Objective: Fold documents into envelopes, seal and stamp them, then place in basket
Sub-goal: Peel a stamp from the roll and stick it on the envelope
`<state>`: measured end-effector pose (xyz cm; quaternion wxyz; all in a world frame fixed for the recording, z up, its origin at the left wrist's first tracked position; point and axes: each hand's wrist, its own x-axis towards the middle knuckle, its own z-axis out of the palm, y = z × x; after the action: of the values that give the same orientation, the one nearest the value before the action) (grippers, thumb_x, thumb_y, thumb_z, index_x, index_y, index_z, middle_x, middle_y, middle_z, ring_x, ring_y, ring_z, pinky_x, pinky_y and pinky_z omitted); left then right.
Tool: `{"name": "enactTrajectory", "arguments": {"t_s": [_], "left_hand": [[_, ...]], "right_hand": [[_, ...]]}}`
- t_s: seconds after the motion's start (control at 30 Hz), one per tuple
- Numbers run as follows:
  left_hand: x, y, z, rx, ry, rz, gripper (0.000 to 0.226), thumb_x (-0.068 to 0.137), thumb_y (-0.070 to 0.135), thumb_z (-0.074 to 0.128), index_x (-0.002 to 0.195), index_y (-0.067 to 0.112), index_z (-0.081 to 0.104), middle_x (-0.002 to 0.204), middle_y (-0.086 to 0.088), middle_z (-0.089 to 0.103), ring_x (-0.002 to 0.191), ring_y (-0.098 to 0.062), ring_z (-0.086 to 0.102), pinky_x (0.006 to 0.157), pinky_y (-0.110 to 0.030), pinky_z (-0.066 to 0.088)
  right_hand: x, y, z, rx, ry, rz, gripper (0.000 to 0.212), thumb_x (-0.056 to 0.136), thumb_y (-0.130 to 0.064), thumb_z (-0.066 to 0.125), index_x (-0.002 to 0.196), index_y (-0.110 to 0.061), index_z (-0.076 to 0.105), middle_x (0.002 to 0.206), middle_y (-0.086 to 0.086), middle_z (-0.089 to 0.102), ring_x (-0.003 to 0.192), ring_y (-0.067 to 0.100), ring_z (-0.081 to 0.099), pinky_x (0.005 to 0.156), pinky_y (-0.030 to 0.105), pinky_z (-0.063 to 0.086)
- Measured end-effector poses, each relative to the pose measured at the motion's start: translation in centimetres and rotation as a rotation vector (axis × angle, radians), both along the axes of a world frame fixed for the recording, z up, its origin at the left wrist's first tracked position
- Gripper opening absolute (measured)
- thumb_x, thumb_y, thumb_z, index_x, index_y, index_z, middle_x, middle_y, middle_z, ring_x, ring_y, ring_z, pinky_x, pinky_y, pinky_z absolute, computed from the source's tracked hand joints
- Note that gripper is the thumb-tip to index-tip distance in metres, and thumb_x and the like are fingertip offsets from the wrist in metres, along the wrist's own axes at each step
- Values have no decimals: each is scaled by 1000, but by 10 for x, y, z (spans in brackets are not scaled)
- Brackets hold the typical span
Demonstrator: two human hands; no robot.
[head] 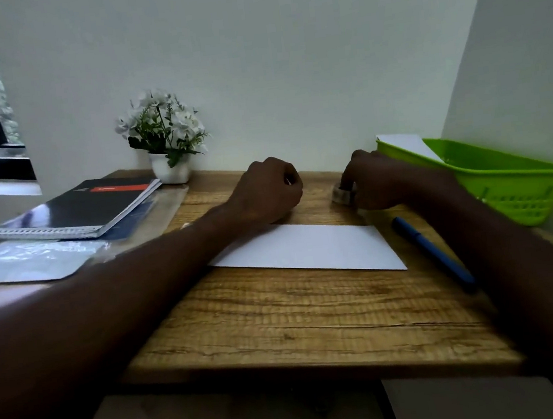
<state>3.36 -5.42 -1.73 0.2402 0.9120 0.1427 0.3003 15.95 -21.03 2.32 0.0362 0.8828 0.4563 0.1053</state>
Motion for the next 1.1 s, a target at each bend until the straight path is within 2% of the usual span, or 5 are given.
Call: {"name": "enactTrajectory", "arguments": {"t_s": [0.3, 0.5, 0.73, 0.87, 1.1], "left_hand": [[9, 7, -2, -181, -48, -46, 26, 94, 23, 69, 119, 17, 73, 114, -1, 73, 107, -14, 66, 92, -26, 49], [5, 10, 2, -401, -175, -126, 16, 96, 24, 70, 105, 12, 76, 96, -3, 75, 86, -8, 66, 68, -21, 46], [-2, 12, 4, -543, -227, -107, 12, 91, 17, 77, 95, 7, 75, 96, -16, 76, 88, -18, 66, 75, -36, 48], [-2, 14, 4, -583, -215, -117, 8, 90, 16, 75, 93, 9, 75, 87, -2, 76, 88, -16, 69, 79, -36, 50], [3, 15, 1, -620, -178, -137, 5, 95, 16, 70, 94, 11, 70, 89, -8, 79, 90, -21, 78, 85, -37, 53]], "right_hand": [[7, 8, -2, 336, 79, 142, 16, 88, -24, 74, 100, -14, 80, 99, 4, 68, 96, 22, 63, 78, 31, 48], [4, 21, -8, 478, 186, 238, 8, 82, -25, 83, 89, -25, 81, 83, -14, 59, 89, 14, 64, 80, 31, 49], [1, 21, -8, 571, 258, 296, 21, 81, -26, 86, 72, -37, 70, 99, -3, 72, 91, 17, 67, 79, 32, 50], [4, 21, -8, 576, 268, 263, 10, 85, -29, 83, 90, -23, 77, 97, -4, 69, 83, 10, 59, 72, 24, 39], [0, 17, -8, 517, 222, 261, 16, 89, -34, 79, 93, -18, 78, 102, 2, 71, 83, 13, 58, 77, 31, 47]]}}
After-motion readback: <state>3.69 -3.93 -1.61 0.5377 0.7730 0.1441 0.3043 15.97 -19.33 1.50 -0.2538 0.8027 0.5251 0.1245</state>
